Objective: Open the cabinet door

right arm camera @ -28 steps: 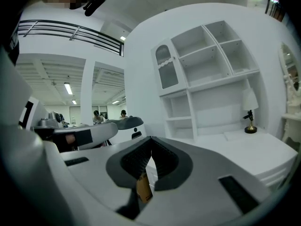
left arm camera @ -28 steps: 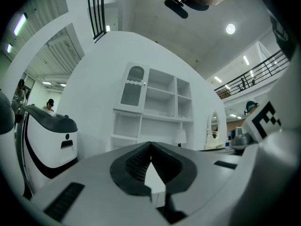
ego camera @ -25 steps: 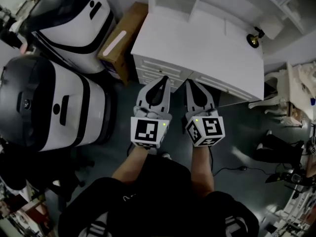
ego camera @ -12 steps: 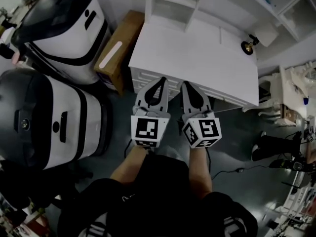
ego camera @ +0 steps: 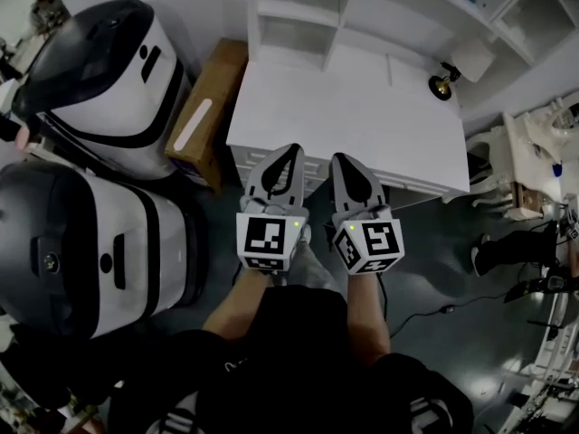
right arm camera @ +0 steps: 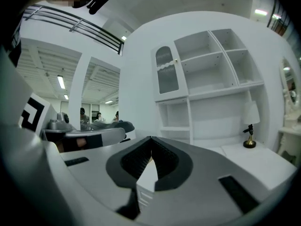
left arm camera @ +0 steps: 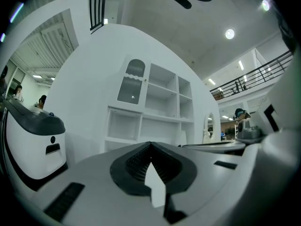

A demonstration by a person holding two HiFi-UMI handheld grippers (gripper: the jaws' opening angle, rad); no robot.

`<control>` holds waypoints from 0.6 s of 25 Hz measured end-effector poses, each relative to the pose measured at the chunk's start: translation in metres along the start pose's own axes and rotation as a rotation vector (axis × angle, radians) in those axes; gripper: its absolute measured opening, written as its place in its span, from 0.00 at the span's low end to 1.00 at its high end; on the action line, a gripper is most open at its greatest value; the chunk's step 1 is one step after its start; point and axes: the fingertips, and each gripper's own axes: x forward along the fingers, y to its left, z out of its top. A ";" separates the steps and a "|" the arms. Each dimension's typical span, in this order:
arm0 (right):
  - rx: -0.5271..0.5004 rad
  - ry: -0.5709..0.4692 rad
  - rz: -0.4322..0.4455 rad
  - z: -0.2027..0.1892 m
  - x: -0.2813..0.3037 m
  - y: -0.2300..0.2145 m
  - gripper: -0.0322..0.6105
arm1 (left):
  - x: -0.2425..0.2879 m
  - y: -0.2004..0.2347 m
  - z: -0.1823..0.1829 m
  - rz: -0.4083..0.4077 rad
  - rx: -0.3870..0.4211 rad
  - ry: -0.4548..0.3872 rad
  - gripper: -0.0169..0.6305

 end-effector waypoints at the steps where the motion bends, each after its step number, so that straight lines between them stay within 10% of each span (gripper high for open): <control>1: -0.015 -0.002 -0.004 0.002 0.002 -0.003 0.08 | 0.004 0.000 0.000 -0.004 -0.002 -0.002 0.04; 15: -0.019 -0.073 0.061 0.033 0.088 -0.038 0.08 | 0.086 0.039 0.032 0.056 0.063 -0.065 0.04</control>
